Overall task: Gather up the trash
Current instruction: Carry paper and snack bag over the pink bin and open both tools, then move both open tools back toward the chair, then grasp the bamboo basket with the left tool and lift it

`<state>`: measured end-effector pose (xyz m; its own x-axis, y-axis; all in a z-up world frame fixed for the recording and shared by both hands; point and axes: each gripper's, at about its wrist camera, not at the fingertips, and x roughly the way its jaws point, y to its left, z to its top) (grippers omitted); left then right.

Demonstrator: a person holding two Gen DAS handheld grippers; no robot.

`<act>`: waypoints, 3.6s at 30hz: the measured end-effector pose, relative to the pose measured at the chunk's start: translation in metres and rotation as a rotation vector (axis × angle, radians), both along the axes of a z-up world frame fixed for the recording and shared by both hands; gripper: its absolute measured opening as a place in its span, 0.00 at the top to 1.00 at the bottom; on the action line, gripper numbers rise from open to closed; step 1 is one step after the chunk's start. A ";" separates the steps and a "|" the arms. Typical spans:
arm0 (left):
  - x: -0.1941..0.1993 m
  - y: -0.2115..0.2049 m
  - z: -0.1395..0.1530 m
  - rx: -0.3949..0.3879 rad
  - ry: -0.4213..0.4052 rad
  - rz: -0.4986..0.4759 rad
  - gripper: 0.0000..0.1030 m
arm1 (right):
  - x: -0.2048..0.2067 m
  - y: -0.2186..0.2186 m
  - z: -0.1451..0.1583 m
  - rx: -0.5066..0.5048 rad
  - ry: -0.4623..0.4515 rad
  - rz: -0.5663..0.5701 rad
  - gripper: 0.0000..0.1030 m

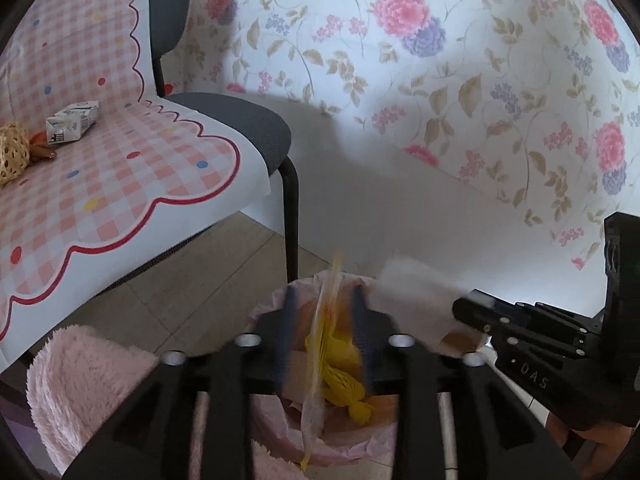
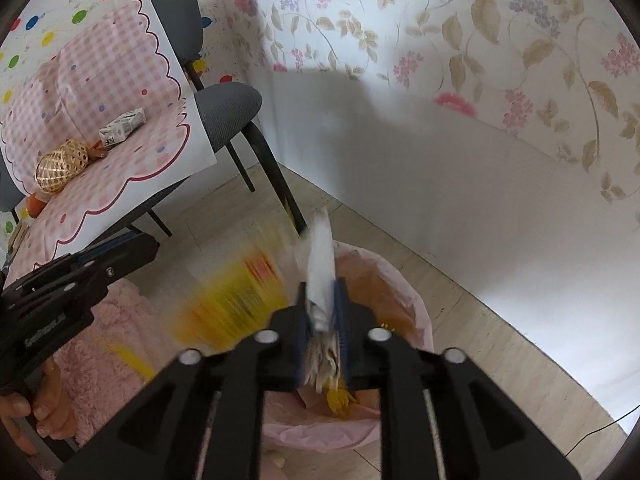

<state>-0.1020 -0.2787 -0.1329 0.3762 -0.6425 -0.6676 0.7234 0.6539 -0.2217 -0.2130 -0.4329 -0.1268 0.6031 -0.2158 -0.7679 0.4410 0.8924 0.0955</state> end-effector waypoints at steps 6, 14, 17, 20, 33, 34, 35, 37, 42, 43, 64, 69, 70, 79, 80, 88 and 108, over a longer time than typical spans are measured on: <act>0.007 0.015 0.014 -0.049 -0.004 0.035 0.58 | 0.002 0.001 0.008 -0.010 -0.024 -0.002 0.64; 0.009 0.048 0.040 -0.068 -0.087 0.103 0.53 | -0.003 0.004 0.050 -0.074 -0.121 -0.007 0.64; 0.014 0.062 0.048 -0.069 -0.098 0.134 0.53 | 0.001 0.012 0.065 -0.092 -0.152 0.014 0.64; 0.020 0.078 0.055 -0.076 -0.109 0.172 0.52 | 0.009 0.023 0.080 -0.108 -0.185 0.049 0.64; 0.052 0.169 0.073 -0.043 -0.127 0.405 0.33 | 0.071 0.079 0.117 -0.123 -0.263 0.249 0.63; 0.056 0.179 0.074 -0.042 -0.129 0.432 0.32 | 0.079 0.083 0.118 -0.122 -0.263 0.263 0.62; 0.059 0.187 0.075 -0.039 -0.131 0.454 0.31 | 0.086 0.087 0.119 -0.121 -0.265 0.277 0.61; 0.068 0.207 0.077 -0.038 -0.132 0.512 0.31 | 0.102 0.099 0.121 -0.124 -0.270 0.315 0.54; 0.095 0.245 0.082 -0.023 -0.122 0.630 0.31 | 0.142 0.125 0.124 -0.134 -0.265 0.401 0.44; 0.099 0.249 0.083 -0.017 -0.124 0.644 0.30 | 0.150 0.129 0.125 -0.133 -0.265 0.413 0.44; 0.239 0.178 0.047 0.144 -0.082 0.726 0.18 | 0.306 0.131 0.086 -0.079 -0.184 0.438 0.10; 0.260 0.176 0.038 0.163 -0.058 0.796 0.18 | 0.315 0.129 0.081 -0.067 -0.169 0.437 0.09; 0.260 0.179 0.037 0.158 -0.051 0.801 0.18 | 0.316 0.128 0.080 -0.064 -0.165 0.437 0.09; 0.237 0.253 0.043 0.159 -0.057 0.902 0.18 | 0.317 0.143 0.076 -0.050 -0.154 0.468 0.08; 0.236 0.263 0.043 0.162 -0.058 0.923 0.18 | 0.318 0.147 0.076 -0.047 -0.154 0.473 0.09; 0.236 0.334 0.054 0.181 -0.092 1.071 0.18 | 0.323 0.181 0.080 -0.037 -0.159 0.543 0.09; 0.312 0.336 0.049 0.251 -0.052 0.916 0.16 | 0.348 0.192 0.069 -0.051 -0.122 0.574 0.26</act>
